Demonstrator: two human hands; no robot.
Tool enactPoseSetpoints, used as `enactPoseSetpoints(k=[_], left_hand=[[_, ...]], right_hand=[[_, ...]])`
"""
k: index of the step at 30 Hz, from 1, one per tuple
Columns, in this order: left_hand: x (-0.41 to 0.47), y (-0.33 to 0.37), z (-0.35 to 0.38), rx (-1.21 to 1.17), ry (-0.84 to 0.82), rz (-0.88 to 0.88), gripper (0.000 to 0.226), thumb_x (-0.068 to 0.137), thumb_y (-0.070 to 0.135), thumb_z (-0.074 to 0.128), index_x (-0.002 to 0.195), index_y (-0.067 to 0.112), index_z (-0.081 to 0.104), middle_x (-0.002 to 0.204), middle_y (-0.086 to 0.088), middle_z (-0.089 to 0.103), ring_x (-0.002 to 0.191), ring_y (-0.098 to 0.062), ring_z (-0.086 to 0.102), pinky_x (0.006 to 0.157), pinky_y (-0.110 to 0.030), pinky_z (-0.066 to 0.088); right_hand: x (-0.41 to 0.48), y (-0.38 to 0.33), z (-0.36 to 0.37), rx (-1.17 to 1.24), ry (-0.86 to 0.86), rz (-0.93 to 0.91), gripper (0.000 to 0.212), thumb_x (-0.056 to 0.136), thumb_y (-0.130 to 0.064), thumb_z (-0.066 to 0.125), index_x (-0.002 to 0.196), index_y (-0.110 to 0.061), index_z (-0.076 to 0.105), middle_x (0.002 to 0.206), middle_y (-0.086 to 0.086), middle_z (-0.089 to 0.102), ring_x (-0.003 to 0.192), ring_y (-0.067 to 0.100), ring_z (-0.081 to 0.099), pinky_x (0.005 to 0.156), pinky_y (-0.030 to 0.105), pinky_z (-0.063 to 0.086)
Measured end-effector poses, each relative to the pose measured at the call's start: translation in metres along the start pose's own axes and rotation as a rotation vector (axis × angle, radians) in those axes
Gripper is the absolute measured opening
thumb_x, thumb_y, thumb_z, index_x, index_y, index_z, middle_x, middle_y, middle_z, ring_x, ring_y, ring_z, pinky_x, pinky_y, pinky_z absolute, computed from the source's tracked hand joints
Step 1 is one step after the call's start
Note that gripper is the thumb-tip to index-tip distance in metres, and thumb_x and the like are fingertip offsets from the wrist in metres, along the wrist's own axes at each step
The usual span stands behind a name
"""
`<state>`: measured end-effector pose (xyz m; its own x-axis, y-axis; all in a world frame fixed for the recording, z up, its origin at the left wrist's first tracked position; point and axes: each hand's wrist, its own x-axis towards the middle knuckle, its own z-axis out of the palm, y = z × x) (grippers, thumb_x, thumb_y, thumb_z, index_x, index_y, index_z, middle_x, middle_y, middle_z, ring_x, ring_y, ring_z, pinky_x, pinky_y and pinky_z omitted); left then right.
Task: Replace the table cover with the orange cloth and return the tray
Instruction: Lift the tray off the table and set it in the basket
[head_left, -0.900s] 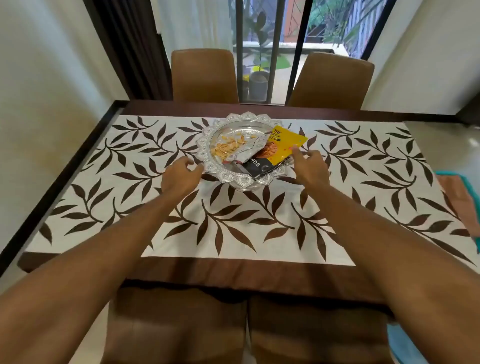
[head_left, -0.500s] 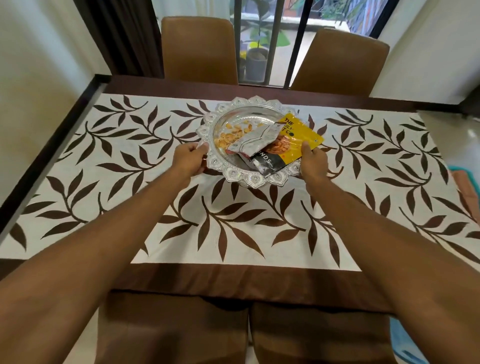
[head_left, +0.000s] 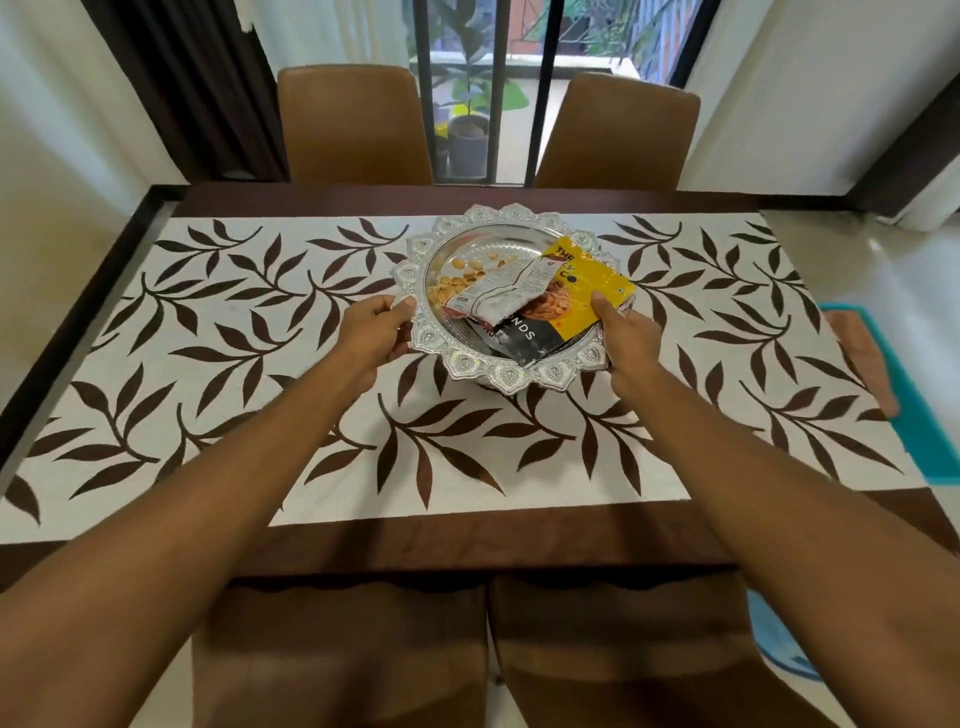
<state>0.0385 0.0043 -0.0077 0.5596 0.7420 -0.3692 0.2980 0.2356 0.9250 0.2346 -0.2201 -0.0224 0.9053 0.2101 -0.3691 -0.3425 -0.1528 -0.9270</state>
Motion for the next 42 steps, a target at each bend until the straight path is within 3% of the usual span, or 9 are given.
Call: enactPoseSetpoints(k=[4,7,10,12,16,21,25,31,42], left_hand=[[-0.053,-0.002,0.032,-0.031,-0.071,0.010,0.012,0.096,0.024,0.065,0.091,0.014,0.066,0.085,-0.007,0.064,0.067,-0.013,0.055,0.052,-0.018,0.046],[-0.098,-0.013,0.061,-0.052,-0.113,0.001,0.010,0.096,0.023,0.064,0.090,0.015,0.065,0.081,-0.002,0.065,0.063,-0.009,0.055,0.055,-0.020,0.045],[-0.149,-0.028,0.099,-0.069,-0.137,-0.015,0.011,0.098,0.020,0.062,0.089,0.016,0.065,0.068,0.007,0.068,0.056,-0.002,0.060,0.051,-0.017,0.048],[-0.184,-0.038,0.132,-0.053,-0.166,-0.010,0.012,0.098,0.020,0.062,0.087,0.016,0.063,0.066,0.007,0.066,0.055,-0.002,0.059,0.051,-0.016,0.049],[-0.252,-0.062,0.206,-0.002,-0.193,0.004,0.012,0.097,0.025,0.064,0.087,0.019,0.062,0.069,0.006,0.058,0.059,-0.006,0.053,0.056,-0.018,0.046],[-0.326,-0.091,0.301,-0.007,-0.300,0.011,0.011,0.097,0.024,0.064,0.095,0.014,0.067,0.081,-0.001,0.071,0.068,-0.013,0.065,0.055,-0.022,0.050],[-0.373,-0.110,0.377,0.035,-0.404,-0.042,0.010,0.098,0.026,0.062,0.093,0.018,0.065,0.066,0.005,0.059,0.060,-0.007,0.049,0.053,-0.019,0.043],[-0.407,-0.124,0.462,0.102,-0.501,-0.077,0.012,0.098,0.027,0.062,0.087,0.023,0.063,0.063,0.009,0.060,0.057,-0.003,0.049,0.056,-0.018,0.043],[-0.417,-0.164,0.641,0.198,-0.603,-0.138,0.014,0.099,0.024,0.060,0.087,0.018,0.063,0.055,0.009,0.055,0.052,-0.006,0.042,0.047,-0.018,0.036]], right_hand=[[-0.033,-0.001,-0.060,-0.018,0.089,-0.033,0.049,0.093,-0.050,0.067,0.088,-0.001,0.065,0.085,0.008,0.058,0.078,0.019,0.054,0.067,0.030,0.045],[-0.061,0.003,-0.112,0.015,0.077,-0.006,0.043,0.100,-0.053,0.054,0.084,-0.014,0.066,0.093,0.003,0.067,0.084,0.017,0.061,0.074,0.029,0.048],[-0.080,0.015,-0.177,0.046,0.091,-0.021,0.042,0.105,-0.051,0.042,0.105,-0.018,0.068,0.098,-0.006,0.067,0.084,0.007,0.060,0.071,0.019,0.049],[-0.090,0.024,-0.228,0.053,0.113,-0.038,0.040,0.106,-0.047,0.042,0.117,-0.019,0.067,0.100,-0.009,0.063,0.088,0.007,0.057,0.076,0.024,0.045],[-0.107,0.050,-0.337,0.041,0.134,-0.043,0.028,0.103,-0.037,0.049,0.084,-0.021,0.062,0.088,0.001,0.062,0.081,0.015,0.052,0.075,0.034,0.039],[-0.131,0.065,-0.466,0.070,0.211,-0.055,0.019,0.094,-0.034,0.057,0.083,-0.020,0.065,0.089,0.006,0.070,0.080,0.022,0.061,0.072,0.040,0.047],[-0.146,0.079,-0.564,0.042,0.281,-0.012,0.025,0.096,-0.039,0.053,0.086,-0.020,0.066,0.086,0.006,0.069,0.079,0.021,0.062,0.072,0.035,0.046],[-0.155,0.106,-0.659,0.153,0.379,0.024,0.027,0.104,-0.025,0.046,0.086,-0.014,0.064,0.086,0.009,0.069,0.078,0.023,0.065,0.064,0.027,0.047],[-0.095,0.149,-0.806,0.096,0.537,0.166,0.024,0.097,-0.033,0.050,0.079,-0.019,0.058,0.081,0.007,0.065,0.078,0.024,0.062,0.073,0.037,0.047]])
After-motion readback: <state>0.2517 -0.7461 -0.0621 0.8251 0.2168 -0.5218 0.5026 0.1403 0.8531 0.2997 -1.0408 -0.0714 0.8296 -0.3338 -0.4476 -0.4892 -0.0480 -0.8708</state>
